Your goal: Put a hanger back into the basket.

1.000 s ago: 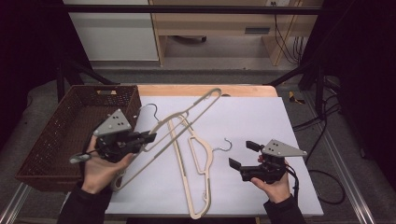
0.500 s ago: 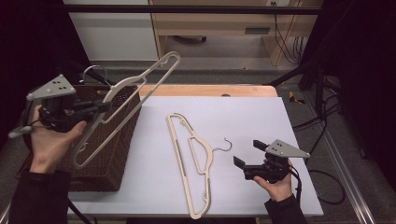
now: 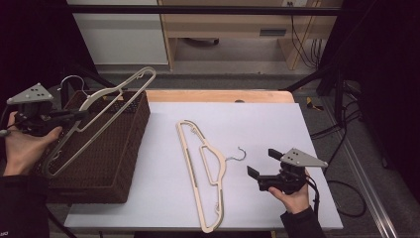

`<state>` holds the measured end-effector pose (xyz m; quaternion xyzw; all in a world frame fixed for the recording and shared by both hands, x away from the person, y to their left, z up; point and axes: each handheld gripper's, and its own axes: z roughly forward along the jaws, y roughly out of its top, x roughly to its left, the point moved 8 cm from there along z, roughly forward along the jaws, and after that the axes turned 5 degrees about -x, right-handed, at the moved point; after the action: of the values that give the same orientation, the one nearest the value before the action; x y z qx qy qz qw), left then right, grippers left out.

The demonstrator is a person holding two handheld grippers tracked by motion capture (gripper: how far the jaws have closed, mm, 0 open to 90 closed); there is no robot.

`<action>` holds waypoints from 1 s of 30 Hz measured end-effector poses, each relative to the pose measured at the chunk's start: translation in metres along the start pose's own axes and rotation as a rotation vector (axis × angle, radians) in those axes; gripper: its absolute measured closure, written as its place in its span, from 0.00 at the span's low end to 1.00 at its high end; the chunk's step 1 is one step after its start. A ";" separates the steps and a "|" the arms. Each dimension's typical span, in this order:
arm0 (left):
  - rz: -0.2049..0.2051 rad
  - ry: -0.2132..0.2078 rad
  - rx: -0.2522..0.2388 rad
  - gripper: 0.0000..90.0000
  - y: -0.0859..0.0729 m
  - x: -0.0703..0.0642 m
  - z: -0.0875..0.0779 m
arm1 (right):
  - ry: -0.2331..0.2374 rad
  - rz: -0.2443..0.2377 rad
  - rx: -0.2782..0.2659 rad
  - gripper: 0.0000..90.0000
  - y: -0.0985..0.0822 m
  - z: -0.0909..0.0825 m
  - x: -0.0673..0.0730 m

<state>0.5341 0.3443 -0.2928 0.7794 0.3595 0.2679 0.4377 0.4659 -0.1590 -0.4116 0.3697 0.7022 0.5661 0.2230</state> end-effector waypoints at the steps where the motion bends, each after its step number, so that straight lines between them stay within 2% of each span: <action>1: -0.016 0.004 0.018 0.96 -0.010 0.008 0.001 | 0.001 0.000 0.000 0.07 0.000 0.000 0.000; 3: -0.026 0.010 0.024 0.96 -0.014 0.011 0.001 | 0.000 0.000 0.001 0.07 0.000 0.000 0.000; 8: -0.058 0.037 0.074 0.96 -0.040 0.031 0.005 | 0.008 -0.001 0.007 0.07 -0.001 0.001 0.001; 10: -0.069 0.043 0.080 0.96 -0.043 0.034 0.006 | 0.007 -0.002 0.006 0.07 -0.001 0.001 0.001; 11: -0.077 0.042 0.105 0.96 -0.052 0.038 0.008 | 0.008 0.000 0.007 0.07 -0.001 0.001 0.001; 14: -0.094 0.016 0.110 0.96 -0.062 0.039 0.011 | 0.009 -0.004 0.008 0.07 -0.002 0.002 0.001; 17: -0.088 0.006 0.110 0.96 -0.063 0.037 0.015 | 0.007 0.001 0.009 0.06 -0.002 0.002 0.001; 18: -0.079 0.008 0.125 0.96 -0.064 0.036 0.017 | 0.007 -0.002 0.011 0.06 -0.002 0.002 0.001; 19: -0.071 0.017 0.168 0.96 -0.070 0.035 0.024 | 0.008 -0.003 0.011 0.06 -0.002 0.002 0.001; 21: -0.073 0.018 0.177 0.96 -0.073 0.035 0.027 | 0.009 -0.003 0.011 0.06 -0.002 0.002 0.002; 24: -0.116 0.014 0.190 0.96 -0.091 0.036 0.040 | 0.012 -0.003 0.011 0.06 -0.002 0.002 0.002; 25: -0.116 0.014 0.190 0.96 -0.091 0.036 0.040 | 0.011 -0.005 0.011 0.06 -0.002 0.003 0.002; 26: -0.126 0.019 0.222 0.96 -0.104 0.038 0.047 | 0.011 -0.006 0.012 0.06 -0.002 0.003 0.002; 27: -0.126 0.019 0.222 0.96 -0.104 0.038 0.047 | 0.011 -0.006 0.012 0.06 -0.002 0.003 0.002; 28: -0.135 0.030 0.251 0.96 -0.114 0.040 0.053 | 0.013 -0.002 0.013 0.06 -0.002 0.004 0.003; 30: -0.156 0.042 0.270 0.95 -0.122 0.042 0.057 | 0.015 -0.008 0.014 0.06 -0.002 0.005 0.003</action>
<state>0.5612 0.3937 -0.4222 0.7951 0.4607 0.1988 0.3407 0.4666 -0.1536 -0.4148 0.3640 0.7093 0.5631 0.2174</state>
